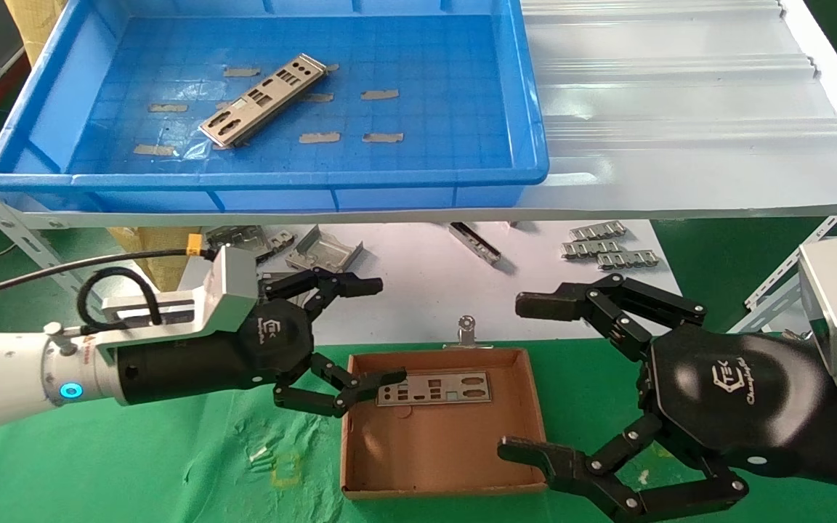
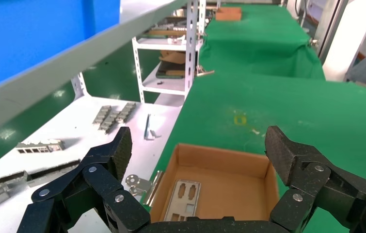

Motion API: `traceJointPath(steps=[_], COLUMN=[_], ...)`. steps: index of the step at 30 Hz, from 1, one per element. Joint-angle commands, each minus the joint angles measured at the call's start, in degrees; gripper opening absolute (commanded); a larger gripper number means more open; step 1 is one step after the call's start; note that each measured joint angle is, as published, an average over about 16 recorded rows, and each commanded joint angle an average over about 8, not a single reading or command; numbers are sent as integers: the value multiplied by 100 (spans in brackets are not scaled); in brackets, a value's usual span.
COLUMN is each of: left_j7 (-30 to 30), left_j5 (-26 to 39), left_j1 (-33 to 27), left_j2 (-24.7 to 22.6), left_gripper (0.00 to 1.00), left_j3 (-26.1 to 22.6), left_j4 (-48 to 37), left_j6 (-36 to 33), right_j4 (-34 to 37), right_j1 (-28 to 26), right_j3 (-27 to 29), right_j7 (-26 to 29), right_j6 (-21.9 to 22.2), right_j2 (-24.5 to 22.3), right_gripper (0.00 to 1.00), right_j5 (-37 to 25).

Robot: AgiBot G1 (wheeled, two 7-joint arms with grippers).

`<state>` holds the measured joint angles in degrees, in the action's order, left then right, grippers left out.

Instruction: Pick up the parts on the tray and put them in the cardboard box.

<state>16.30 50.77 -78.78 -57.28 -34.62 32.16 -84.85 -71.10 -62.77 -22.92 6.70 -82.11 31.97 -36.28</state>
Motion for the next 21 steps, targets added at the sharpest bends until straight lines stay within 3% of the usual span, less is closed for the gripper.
traceJointPath(steps=[1,21], left_j7=[-154,-1671], left_j5=[-51,-550], left_j1=[98,1063], left_j2=[127,1375], left_gripper=[100,100], left_j3=[106,1149], left_j4=[235,2558], left_j6=[-5,-52], right_j4=[0,0], right_j1=[0,0], right_j3=[0,0], right_j7=[0,0], right_j6=[0,0], right_j2=[0,0], right_gripper=[100,100], right_j5=[0,0])
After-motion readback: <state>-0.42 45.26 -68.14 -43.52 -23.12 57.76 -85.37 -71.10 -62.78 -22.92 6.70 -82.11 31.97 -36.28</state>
